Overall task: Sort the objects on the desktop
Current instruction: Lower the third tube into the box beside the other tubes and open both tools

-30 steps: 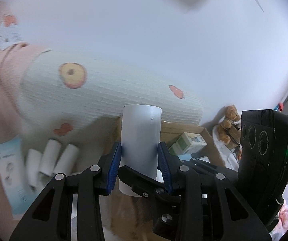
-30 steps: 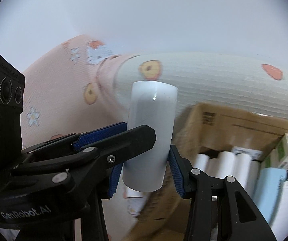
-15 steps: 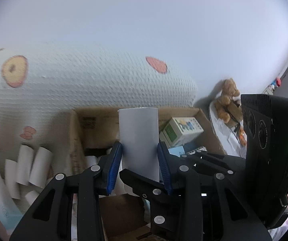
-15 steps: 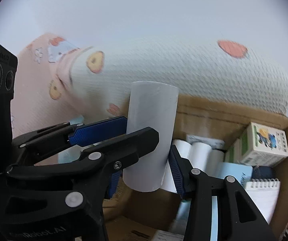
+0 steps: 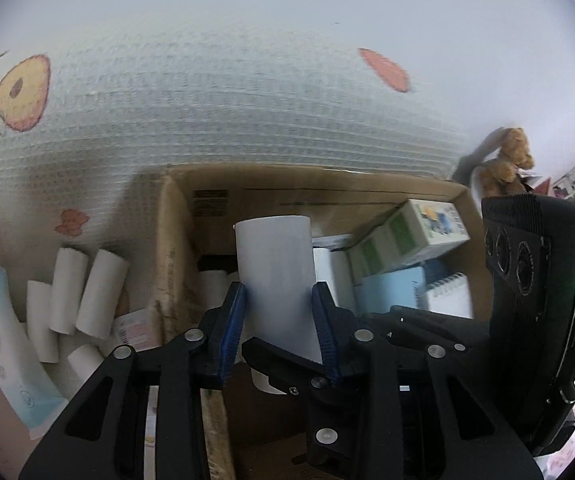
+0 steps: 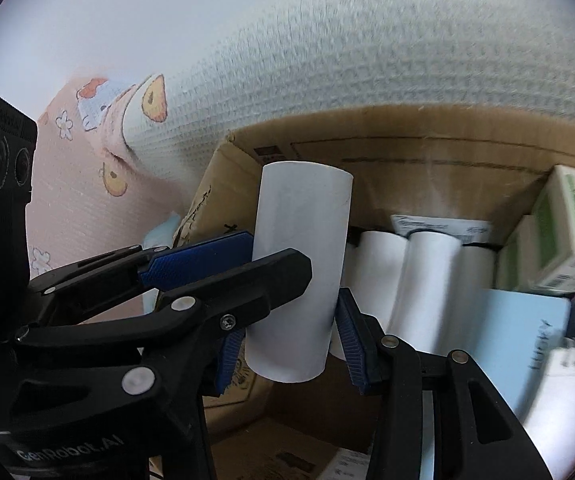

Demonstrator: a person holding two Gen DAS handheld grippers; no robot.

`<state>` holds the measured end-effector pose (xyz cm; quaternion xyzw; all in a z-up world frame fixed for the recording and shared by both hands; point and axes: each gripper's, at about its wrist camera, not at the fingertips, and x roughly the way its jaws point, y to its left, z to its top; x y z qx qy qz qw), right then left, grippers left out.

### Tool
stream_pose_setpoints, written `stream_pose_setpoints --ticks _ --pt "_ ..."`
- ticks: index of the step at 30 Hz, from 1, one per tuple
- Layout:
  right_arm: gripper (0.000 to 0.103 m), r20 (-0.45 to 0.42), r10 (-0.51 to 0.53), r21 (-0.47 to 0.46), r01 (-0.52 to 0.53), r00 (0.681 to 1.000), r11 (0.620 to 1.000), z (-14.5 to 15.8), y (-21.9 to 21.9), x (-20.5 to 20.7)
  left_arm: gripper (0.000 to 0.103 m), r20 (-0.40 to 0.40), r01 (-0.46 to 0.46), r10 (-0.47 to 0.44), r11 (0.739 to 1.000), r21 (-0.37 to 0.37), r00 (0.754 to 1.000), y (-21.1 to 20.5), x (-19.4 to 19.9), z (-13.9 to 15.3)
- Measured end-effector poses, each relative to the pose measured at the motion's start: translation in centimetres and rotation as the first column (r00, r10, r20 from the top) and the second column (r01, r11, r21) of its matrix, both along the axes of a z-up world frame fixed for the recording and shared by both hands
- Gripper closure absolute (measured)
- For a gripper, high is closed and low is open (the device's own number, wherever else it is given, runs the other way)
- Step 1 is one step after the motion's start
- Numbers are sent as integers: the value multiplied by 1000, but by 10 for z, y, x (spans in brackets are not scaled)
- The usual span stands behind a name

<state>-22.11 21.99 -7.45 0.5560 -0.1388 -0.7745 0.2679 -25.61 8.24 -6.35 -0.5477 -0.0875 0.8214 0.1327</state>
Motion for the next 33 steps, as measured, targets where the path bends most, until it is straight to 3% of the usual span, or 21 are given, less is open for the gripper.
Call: stream_pose_setpoints --ticks 2,5,8,23,33 --pt "61 22 -2 10 2 1000 1000 -5 -4 -4 87 2 -1 1 1000 -24 1000 -2 -4 -2" --pt "62 40 -6 28 4 999 1000 -10 -8 -8 87 16 -1 1 998 -56 1000 -3 -8 -4" --pt "62 41 0 44 -2 999 999 -11 -12 -10 92 54 21 -19 999 -40 998 -5 -11 -9" --pt "62 156 11 135 -33 988 990 -40 -38 -32 97 62 3 0 999 -50 998 -14 -14 -4" --pt "62 96 19 193 -37 995 980 -24 -43 -26 97 35 8 -7 999 -36 999 -14 -12 1"
